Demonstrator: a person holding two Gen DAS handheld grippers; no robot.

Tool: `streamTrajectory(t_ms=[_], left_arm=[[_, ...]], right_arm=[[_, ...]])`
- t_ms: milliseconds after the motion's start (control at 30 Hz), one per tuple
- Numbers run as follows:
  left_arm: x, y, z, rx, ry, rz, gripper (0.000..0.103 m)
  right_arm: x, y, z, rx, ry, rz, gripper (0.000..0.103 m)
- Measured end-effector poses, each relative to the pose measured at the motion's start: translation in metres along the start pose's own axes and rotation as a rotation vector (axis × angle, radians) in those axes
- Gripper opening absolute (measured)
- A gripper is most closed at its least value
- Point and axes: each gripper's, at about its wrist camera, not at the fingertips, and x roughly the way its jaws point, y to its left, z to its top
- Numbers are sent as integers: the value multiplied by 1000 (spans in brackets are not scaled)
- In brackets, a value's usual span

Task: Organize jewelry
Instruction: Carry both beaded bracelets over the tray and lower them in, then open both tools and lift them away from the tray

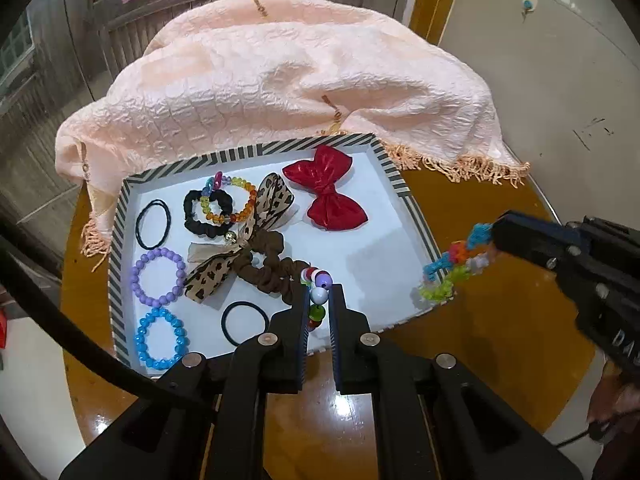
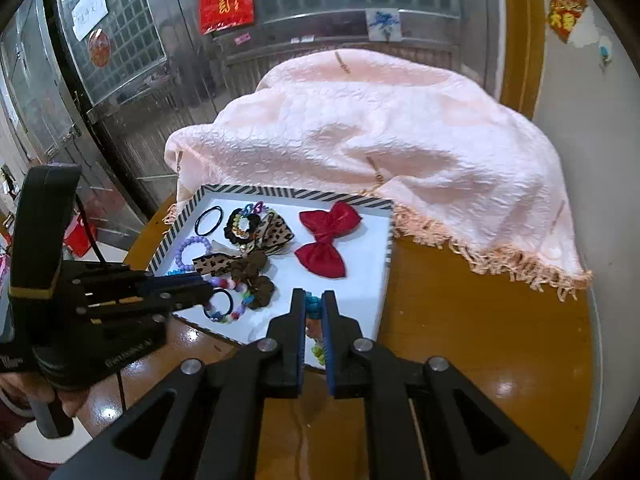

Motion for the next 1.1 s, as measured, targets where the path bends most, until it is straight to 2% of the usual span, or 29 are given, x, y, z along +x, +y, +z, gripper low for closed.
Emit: streamTrajectory(t_ms=[333,433,667,867,900,1033,1100], left_arm=[[27,-8,5,-18,54,-60,9],[43,0,9,-49,81,-49,9],[81,21,11,-116,159,-25,9],[91,20,8,-110,170,5,9],[91,21,8,-110,168,10,9],[93,21,7,-114,173,26,9],[93,21,6,-112,178,37,12]], right_arm=[[45,-3,1,-3,94,41,7],[66,-16,6,23,123,51,7],[125,-38,14,15,203,1,7],[140,-42,19,1,200,-30,8],[141,-43,18,3,204,-33,9],[136,-45,13,10,206,-36,30],[128,-46,10,14,198,-36,32]])
